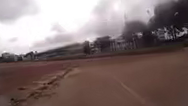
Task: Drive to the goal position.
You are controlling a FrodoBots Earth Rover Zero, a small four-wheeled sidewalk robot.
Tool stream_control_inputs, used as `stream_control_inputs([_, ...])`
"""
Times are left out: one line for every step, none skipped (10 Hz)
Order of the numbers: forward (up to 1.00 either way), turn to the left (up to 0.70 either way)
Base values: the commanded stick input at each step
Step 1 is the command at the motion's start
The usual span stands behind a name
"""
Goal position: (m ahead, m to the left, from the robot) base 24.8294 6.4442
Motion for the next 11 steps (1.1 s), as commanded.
stream_control_inputs([1.00,0.00])
stream_control_inputs([1.00,0.00])
stream_control_inputs([1.00,0.00])
stream_control_inputs([1.00,0.00])
stream_control_inputs([1.00,0.00])
stream_control_inputs([1.00,0.00])
stream_control_inputs([1.00,0.00])
stream_control_inputs([1.00,0.00])
stream_control_inputs([1.00,0.00])
stream_control_inputs([1.00,0.00])
stream_control_inputs([1.00,0.00])
